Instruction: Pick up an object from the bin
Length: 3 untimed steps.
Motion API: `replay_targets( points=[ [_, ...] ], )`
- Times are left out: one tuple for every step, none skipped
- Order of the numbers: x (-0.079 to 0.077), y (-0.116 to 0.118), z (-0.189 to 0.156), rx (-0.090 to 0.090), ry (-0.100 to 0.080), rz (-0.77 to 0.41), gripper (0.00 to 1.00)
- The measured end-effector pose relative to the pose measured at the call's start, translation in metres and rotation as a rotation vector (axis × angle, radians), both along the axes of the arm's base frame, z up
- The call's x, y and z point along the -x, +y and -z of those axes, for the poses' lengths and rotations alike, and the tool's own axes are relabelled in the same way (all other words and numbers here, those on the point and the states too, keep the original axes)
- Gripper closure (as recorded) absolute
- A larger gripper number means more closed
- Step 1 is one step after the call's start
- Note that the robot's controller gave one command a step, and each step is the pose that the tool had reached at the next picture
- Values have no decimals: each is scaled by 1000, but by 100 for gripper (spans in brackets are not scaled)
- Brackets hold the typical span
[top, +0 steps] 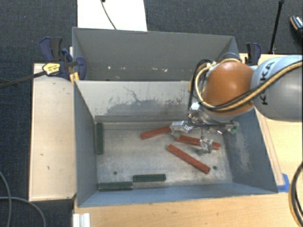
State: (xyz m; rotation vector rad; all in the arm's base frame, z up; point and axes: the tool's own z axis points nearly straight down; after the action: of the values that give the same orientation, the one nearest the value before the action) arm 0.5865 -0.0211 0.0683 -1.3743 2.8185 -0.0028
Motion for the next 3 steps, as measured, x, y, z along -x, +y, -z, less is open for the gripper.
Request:
replay_targets(
  points=[
    [2, 3, -4, -2, 5, 3, 100],
    [2, 3, -3, -1, 4, 5, 0],
    [2, 3, -3, -1, 6, 10, 100]
  ],
)
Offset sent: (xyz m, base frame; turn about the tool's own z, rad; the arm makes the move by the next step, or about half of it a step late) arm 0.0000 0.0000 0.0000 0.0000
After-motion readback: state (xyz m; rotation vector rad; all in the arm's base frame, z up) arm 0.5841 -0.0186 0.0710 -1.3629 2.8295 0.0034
